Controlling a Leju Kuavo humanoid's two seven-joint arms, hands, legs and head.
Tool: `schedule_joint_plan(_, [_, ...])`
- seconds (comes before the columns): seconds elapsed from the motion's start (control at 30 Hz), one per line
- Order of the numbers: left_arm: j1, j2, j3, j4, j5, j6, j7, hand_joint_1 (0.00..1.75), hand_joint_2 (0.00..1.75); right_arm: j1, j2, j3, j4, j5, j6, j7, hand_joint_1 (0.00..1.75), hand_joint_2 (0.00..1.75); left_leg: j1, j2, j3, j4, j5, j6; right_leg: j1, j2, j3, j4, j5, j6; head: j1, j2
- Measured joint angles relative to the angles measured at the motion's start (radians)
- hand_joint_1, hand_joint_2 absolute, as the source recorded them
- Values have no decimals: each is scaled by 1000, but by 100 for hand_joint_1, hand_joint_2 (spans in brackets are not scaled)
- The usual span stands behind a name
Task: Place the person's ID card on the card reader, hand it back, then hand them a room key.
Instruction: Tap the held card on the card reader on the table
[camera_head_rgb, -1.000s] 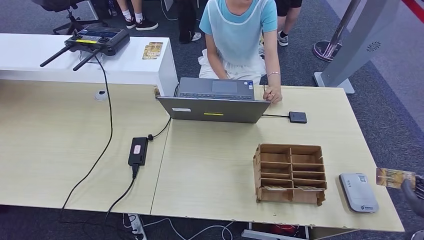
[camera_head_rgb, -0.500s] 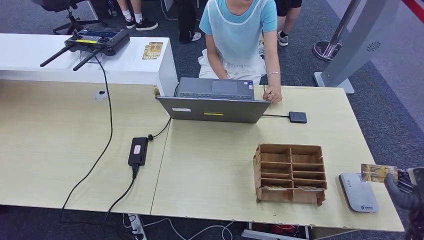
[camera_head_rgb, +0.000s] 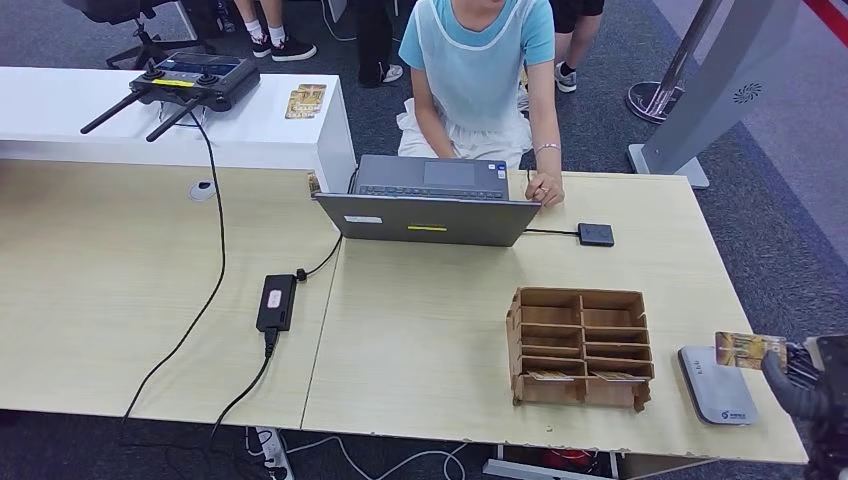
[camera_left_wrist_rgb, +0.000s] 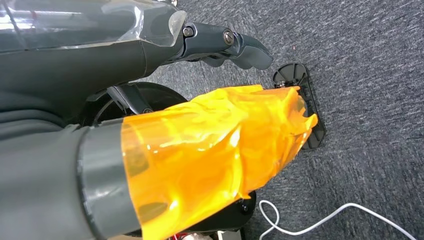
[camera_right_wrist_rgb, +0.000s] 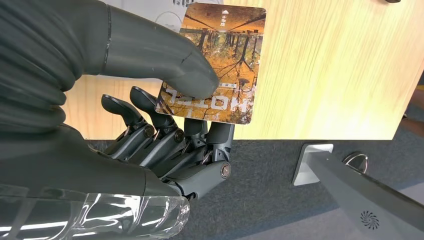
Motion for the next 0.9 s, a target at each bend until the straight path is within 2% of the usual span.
schedule_joint_plan(0.9, [0, 2, 0, 0, 6, 0, 0, 0, 0, 22, 0, 11, 18, 22, -13, 9, 175, 175, 0, 0, 0, 0, 0, 0, 0, 0, 0, 0, 0, 0, 0, 0])
